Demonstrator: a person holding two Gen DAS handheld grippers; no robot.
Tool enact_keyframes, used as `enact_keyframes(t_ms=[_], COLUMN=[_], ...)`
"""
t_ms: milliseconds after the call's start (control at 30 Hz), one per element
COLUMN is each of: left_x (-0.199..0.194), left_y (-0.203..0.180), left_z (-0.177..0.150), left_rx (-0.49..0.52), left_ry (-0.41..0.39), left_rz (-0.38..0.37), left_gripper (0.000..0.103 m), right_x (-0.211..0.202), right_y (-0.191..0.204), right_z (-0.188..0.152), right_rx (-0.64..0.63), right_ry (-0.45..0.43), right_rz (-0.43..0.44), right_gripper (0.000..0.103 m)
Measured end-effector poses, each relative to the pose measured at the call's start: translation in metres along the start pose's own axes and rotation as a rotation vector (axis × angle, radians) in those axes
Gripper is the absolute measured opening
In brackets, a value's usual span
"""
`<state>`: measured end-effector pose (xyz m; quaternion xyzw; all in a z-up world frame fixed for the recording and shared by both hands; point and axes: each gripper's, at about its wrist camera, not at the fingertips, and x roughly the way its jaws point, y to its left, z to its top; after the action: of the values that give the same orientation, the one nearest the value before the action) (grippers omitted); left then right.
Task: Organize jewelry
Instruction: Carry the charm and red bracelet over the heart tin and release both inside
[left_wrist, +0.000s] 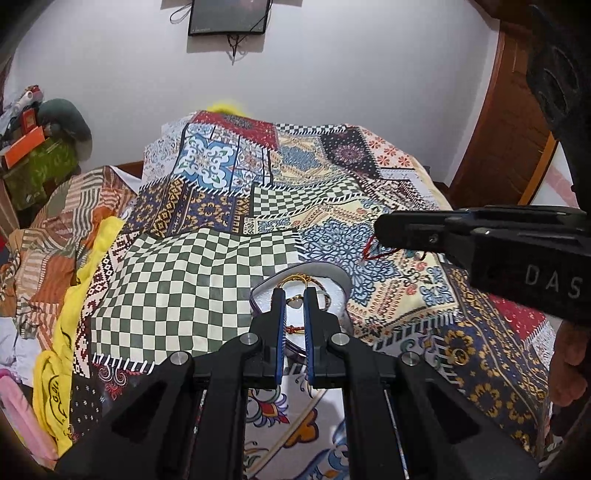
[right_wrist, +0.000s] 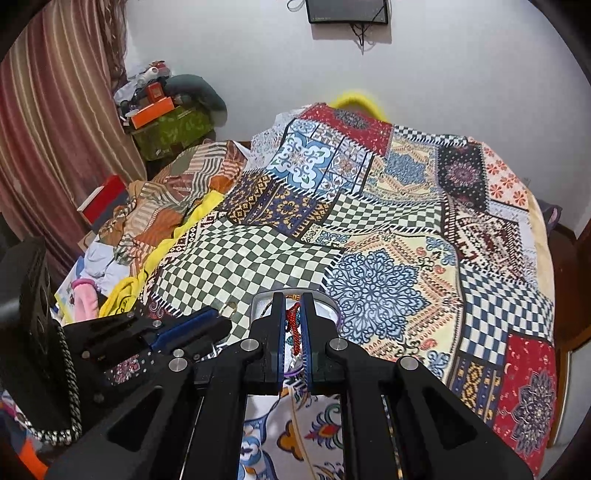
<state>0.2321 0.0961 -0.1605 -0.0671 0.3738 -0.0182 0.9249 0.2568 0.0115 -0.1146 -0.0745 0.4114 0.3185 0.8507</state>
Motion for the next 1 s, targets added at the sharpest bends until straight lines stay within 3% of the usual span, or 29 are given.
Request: enact_keyframes(t_ms=[367,600,1000], left_x=[0.045,0.065,0.064], left_y=[0.003,0.004,0.007], left_z=[-0.002,-0.007,-0.008], left_rx=[0.012,0.01,-0.009], left_ry=[0.072,0.11,0.119], left_rz=[-0.003,-0.016,-0.022], left_gripper=[0.007,0.007,0.007], right_x=[0.05,0.077,0.089], right_y=[-0.007,-0.021,-0.024], right_z=[0.005,0.004,0.001], right_rx=[0.01,0.073,0.105], right_ry=[0.113,0.199,0.262], right_rz=[-0.012,0.041,0.077], right_gripper=[0.007,0.007,0.01])
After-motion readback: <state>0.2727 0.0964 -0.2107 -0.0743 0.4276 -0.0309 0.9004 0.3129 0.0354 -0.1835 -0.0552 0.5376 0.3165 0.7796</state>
